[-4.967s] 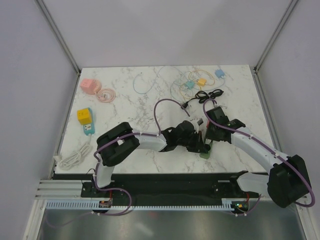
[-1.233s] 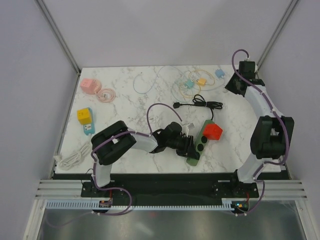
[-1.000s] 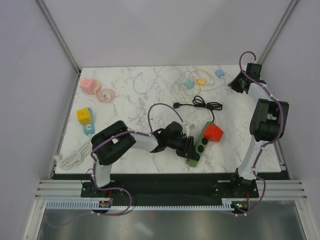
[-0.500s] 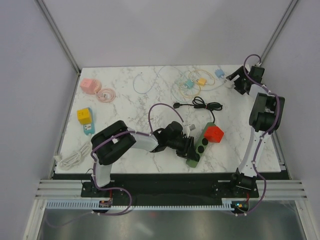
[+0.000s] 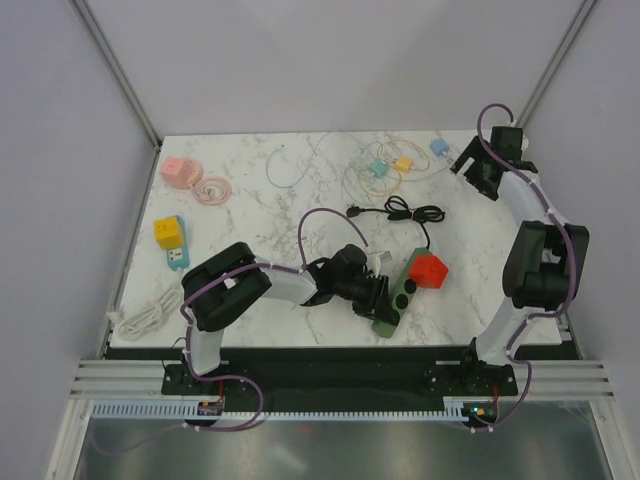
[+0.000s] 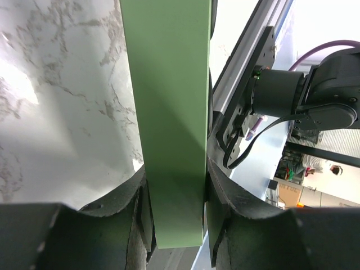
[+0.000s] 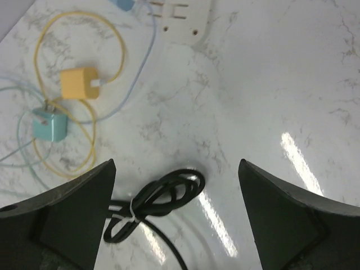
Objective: Pull the plug off the socket
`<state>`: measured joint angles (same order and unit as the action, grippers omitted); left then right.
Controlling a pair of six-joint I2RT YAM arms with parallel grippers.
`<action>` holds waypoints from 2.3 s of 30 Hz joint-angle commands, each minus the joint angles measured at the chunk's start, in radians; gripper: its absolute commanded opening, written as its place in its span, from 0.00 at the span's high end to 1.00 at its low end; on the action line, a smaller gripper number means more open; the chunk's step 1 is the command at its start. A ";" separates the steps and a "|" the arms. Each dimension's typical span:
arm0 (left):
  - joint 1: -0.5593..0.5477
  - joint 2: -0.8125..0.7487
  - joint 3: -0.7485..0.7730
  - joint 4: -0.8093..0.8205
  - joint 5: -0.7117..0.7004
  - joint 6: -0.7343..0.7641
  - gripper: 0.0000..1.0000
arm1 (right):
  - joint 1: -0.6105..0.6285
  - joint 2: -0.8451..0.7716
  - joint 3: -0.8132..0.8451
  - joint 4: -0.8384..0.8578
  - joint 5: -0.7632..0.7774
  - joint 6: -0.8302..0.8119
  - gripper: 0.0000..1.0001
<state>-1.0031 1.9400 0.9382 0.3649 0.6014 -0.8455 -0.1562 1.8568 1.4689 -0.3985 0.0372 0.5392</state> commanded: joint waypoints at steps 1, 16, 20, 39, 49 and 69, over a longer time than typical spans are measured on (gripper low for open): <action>-0.020 -0.030 -0.009 -0.043 0.003 -0.018 0.98 | 0.026 -0.146 -0.109 -0.031 0.003 -0.061 0.02; -0.029 -0.046 -0.049 0.020 -0.035 -0.040 0.98 | 0.339 -0.665 -0.541 -0.120 0.001 -0.056 0.02; -0.031 -0.039 -0.058 0.039 -0.034 -0.041 0.98 | 0.342 -0.801 -0.657 -0.157 0.058 0.010 0.02; -0.029 -0.053 -0.108 0.077 -0.034 -0.050 0.98 | 0.336 -0.924 -0.890 -0.074 -0.105 0.113 0.03; -0.031 -0.049 -0.111 0.081 -0.029 -0.053 0.98 | 0.331 -0.923 -0.966 0.013 -0.221 0.159 0.18; -0.031 -0.015 -0.053 0.066 -0.015 -0.047 0.50 | 0.234 -0.903 -1.035 0.090 -0.444 0.124 1.00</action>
<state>-1.0271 1.9179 0.8391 0.4179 0.5770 -0.9169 0.0834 0.9520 0.4515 -0.3363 -0.3023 0.6910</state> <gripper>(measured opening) 0.466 0.712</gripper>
